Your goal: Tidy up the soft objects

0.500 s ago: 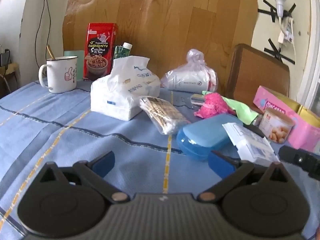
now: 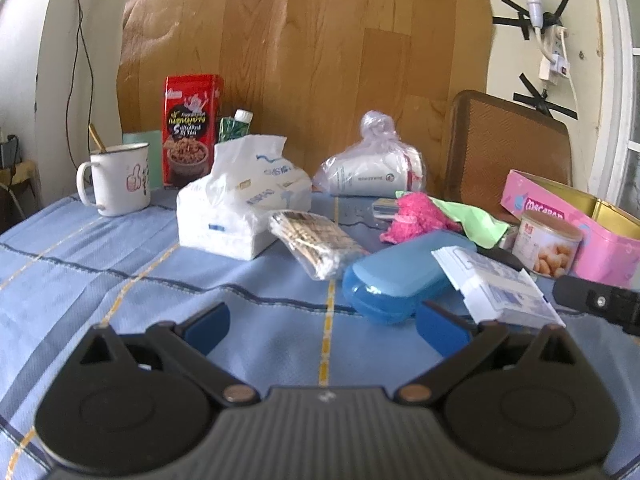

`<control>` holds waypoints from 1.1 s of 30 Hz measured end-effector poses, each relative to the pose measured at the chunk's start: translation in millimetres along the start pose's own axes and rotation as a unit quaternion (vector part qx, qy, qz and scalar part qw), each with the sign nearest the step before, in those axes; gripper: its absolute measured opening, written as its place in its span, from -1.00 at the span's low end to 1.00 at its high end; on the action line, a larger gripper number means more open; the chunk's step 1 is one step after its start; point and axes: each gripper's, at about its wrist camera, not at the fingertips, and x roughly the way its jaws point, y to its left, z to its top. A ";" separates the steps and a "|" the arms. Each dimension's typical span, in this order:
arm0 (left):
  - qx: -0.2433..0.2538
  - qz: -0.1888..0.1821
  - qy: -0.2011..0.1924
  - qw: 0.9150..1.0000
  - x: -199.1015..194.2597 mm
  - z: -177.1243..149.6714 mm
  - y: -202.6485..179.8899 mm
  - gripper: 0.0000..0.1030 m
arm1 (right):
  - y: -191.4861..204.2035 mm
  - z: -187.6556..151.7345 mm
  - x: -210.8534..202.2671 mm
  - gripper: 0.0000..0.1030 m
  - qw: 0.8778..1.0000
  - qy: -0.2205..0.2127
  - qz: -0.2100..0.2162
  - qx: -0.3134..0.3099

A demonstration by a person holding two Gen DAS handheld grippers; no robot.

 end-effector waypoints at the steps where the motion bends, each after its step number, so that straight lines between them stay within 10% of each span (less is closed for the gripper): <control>1: -0.002 -0.001 0.002 1.000 0.5 0.0 0.9 0.99 | -0.6 0.1 -0.3 0.50 1.000 -0.001 0.002 0.002; 26: -0.008 -0.016 0.040 0.999 7.7 2.6 4.3 0.99 | -6.6 -0.4 -4.3 0.50 1.000 0.011 0.009 0.019; 33: -0.021 -0.114 0.044 0.992 -4.1 20.3 -10.5 0.81 | -10.4 2.5 -1.0 0.51 0.999 0.045 0.009 0.000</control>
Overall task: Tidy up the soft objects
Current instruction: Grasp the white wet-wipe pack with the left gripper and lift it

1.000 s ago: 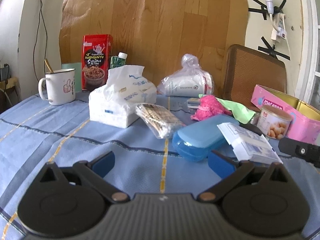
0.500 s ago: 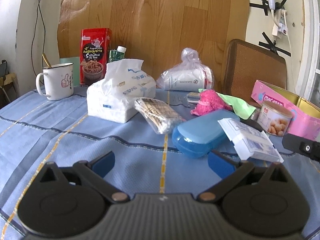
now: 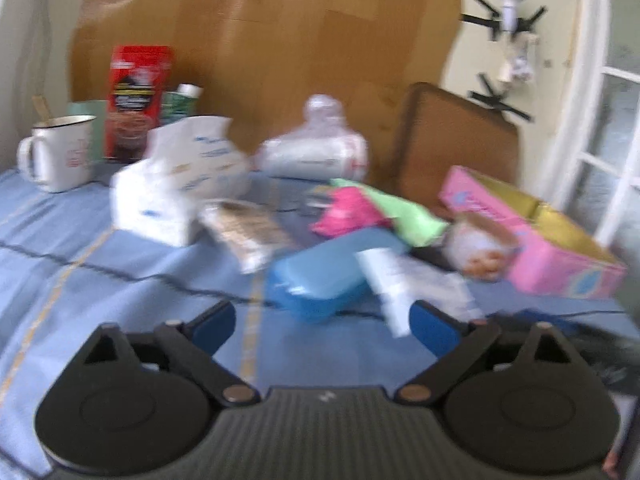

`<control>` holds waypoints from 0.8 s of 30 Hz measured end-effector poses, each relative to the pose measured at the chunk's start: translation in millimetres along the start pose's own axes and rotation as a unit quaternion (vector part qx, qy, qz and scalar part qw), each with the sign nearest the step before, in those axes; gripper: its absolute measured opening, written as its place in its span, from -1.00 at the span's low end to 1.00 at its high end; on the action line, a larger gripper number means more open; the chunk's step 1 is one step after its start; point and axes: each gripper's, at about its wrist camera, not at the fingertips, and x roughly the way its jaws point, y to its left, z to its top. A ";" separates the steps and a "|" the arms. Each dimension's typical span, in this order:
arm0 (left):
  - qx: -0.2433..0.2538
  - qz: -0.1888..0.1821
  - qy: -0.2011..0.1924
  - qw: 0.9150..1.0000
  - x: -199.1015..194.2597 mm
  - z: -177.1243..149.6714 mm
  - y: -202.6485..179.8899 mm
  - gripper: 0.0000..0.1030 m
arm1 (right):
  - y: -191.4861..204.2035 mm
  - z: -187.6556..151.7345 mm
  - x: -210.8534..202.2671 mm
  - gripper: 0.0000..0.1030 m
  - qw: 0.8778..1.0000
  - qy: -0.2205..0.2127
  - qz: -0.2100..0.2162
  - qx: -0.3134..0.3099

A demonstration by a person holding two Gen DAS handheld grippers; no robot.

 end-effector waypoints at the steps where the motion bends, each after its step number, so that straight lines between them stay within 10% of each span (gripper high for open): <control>1: 0.004 -0.010 0.007 1.000 2.5 3.3 -3.8 0.77 | -0.5 0.9 2.5 0.51 1.000 0.012 0.006 -0.002; 12: -0.055 -0.080 0.122 0.988 64.6 19.0 -16.0 -0.25 | 6.7 11.6 41.8 0.45 0.992 0.099 0.018 -0.076; 18: -0.054 -0.091 0.106 0.989 51.8 23.9 -24.9 -0.44 | 11.2 6.4 33.9 -0.32 0.991 0.086 0.016 -0.104; 24: -0.003 -0.119 0.087 0.989 42.8 39.6 -63.7 -0.45 | 2.6 8.8 11.3 -0.41 0.996 0.031 0.006 -0.084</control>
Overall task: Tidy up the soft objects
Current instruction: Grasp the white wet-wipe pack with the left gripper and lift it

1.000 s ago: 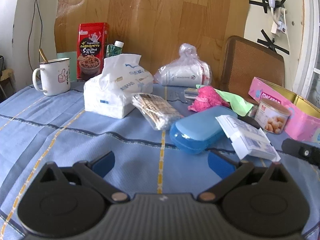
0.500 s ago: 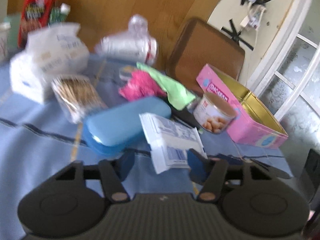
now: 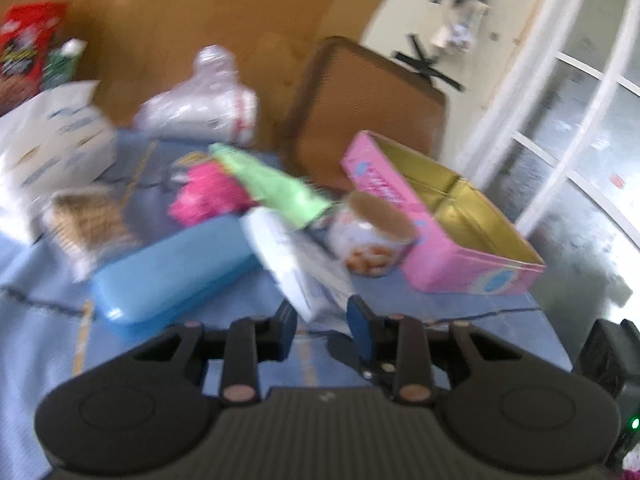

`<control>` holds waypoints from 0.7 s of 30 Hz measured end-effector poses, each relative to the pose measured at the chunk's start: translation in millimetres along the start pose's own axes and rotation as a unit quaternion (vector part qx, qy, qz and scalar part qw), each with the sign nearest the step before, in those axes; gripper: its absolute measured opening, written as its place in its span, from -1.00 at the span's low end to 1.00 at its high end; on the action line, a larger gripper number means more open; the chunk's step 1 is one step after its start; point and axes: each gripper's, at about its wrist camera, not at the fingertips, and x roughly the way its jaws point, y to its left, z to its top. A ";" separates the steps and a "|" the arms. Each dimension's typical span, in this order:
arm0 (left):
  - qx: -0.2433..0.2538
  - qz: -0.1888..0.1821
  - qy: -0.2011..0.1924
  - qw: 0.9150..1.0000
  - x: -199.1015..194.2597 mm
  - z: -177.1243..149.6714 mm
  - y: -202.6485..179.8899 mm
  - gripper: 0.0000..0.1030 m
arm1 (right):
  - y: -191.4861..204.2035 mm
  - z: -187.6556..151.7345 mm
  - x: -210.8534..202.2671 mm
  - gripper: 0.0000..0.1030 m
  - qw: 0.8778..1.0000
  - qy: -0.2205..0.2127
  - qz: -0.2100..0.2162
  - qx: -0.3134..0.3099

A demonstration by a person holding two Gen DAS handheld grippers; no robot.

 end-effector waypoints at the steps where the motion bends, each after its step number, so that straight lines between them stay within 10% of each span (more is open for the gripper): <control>1: 0.012 -0.007 0.004 1.000 1.8 2.3 -7.9 -0.45 | -1.6 0.9 -4.7 -0.43 1.000 -0.012 -0.004 0.002; 10: 0.066 -0.010 0.009 0.998 14.3 10.4 -48.6 -0.37 | -22.6 5.0 -32.7 -0.53 0.999 -0.043 -0.019 -0.012; 15: -0.016 0.037 -0.002 0.999 -8.6 9.1 3.0 -0.16 | -32.8 -1.5 -22.8 0.15 1.000 -0.004 0.018 -0.003; 21: -0.069 0.066 0.036 0.995 -9.5 2.9 42.1 0.26 | -31.6 18.3 16.0 0.52 0.995 0.051 0.085 -0.021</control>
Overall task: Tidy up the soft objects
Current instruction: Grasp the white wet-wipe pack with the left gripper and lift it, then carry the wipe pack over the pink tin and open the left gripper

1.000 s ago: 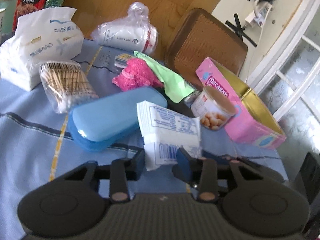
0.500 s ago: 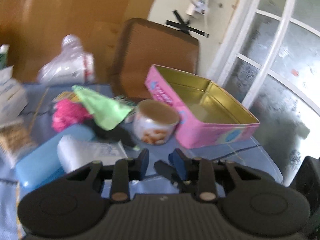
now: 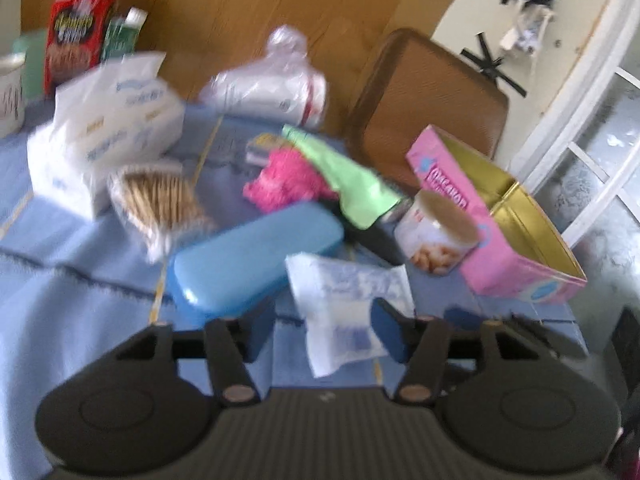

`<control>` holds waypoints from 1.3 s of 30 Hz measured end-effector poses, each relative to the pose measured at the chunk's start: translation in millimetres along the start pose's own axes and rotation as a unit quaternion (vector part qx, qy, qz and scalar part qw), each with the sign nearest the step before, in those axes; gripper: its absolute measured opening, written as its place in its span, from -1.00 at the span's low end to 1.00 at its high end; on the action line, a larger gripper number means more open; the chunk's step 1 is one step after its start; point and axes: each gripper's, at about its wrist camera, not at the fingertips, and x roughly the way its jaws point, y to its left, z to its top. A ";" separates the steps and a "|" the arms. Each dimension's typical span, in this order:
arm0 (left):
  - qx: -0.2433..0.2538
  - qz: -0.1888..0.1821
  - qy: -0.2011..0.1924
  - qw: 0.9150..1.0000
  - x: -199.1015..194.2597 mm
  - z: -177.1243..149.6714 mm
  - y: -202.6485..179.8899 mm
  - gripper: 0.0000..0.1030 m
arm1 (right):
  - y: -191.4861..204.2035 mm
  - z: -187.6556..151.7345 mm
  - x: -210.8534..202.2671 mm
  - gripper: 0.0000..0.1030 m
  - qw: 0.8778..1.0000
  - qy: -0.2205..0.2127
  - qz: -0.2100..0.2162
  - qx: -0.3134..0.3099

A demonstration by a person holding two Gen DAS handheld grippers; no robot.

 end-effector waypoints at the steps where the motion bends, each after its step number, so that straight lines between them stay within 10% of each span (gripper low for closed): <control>1: -0.006 -0.004 0.007 1.000 5.3 0.3 -0.5 0.44 | 2.3 1.9 6.3 0.53 1.000 0.008 0.005 -0.011; 3: -0.006 -0.013 0.015 1.000 16.6 2.6 -1.4 0.43 | 8.8 7.6 20.7 0.66 0.999 0.020 0.012 -0.039; 6: 0.003 -0.013 0.045 0.999 36.3 0.4 -11.3 -0.25 | 17.0 6.5 42.0 0.58 0.996 0.047 0.042 -0.061; 17: 0.143 -0.074 -0.025 0.987 28.2 31.9 -135.7 -0.20 | -14.0 8.5 -45.8 0.51 0.985 -0.117 -0.106 -0.068; 26: 0.170 -0.119 -0.021 0.978 102.8 59.9 -242.2 -0.21 | -118.2 21.4 -80.5 0.49 0.957 -0.147 -0.249 -0.015; 33: 0.174 -0.111 -0.033 0.978 101.3 49.6 -233.1 -0.14 | -164.7 16.2 -71.9 0.84 0.929 -0.136 -0.343 0.020; 39: 0.158 -0.116 -0.067 0.978 55.6 42.7 -183.1 -0.08 | -148.9 12.8 -87.1 0.81 0.930 -0.190 -0.307 0.068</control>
